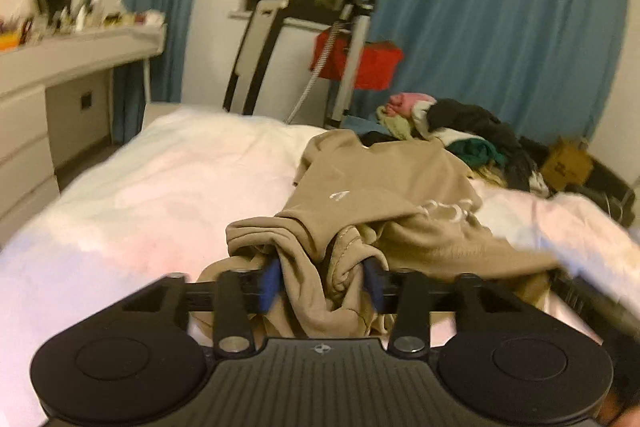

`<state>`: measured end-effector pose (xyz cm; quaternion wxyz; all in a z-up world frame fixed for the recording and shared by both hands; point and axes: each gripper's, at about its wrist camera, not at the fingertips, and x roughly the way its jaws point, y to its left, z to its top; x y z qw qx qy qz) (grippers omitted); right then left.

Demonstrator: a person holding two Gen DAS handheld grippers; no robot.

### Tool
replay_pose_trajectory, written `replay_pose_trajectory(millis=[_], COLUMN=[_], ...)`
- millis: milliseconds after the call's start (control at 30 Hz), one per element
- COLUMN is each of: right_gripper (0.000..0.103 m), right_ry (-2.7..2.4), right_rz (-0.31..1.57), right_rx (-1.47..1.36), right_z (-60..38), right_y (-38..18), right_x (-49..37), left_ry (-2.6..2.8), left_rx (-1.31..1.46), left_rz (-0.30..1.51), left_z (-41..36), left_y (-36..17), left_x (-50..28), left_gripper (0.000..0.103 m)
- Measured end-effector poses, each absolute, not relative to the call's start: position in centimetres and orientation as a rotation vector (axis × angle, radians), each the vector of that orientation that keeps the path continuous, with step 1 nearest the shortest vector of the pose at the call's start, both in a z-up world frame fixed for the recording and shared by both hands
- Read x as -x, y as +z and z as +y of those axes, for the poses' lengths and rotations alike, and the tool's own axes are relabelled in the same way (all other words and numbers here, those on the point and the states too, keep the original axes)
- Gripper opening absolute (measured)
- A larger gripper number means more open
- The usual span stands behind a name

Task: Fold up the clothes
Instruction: 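Lift the T-shirt with both grippers and shake it out in the air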

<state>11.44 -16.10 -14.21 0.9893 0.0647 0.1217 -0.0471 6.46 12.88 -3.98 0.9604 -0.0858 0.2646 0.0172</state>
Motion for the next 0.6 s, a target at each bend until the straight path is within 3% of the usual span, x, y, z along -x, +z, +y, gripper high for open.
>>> replay_pose_trajectory(millis=[300,500,600], right_gripper=[0.059,0.059,0.059], right_ry=[-0.089,-0.025,-0.013], right_rz=[0.079,0.109,0.125], right_rx=[-0.156,-0.199,-0.218], right_z=[-18.9,-20.0,-20.1], right_y=[-9.4,-8.8,-8.8], right_x=[-9.7,-10.0,-10.1], left_ry=[-0.011,-0.212,-0.209], left_rx=[0.027,-0.059,-0.241], left_rz=[0.330,0.330,0.336], left_z=[10.2,5.7,1.2], left_y=[-1.9,-2.9,-4.9], left_x=[-3.2,-3.4,-3.7], left_gripper=[0.081,0.082,0.085])
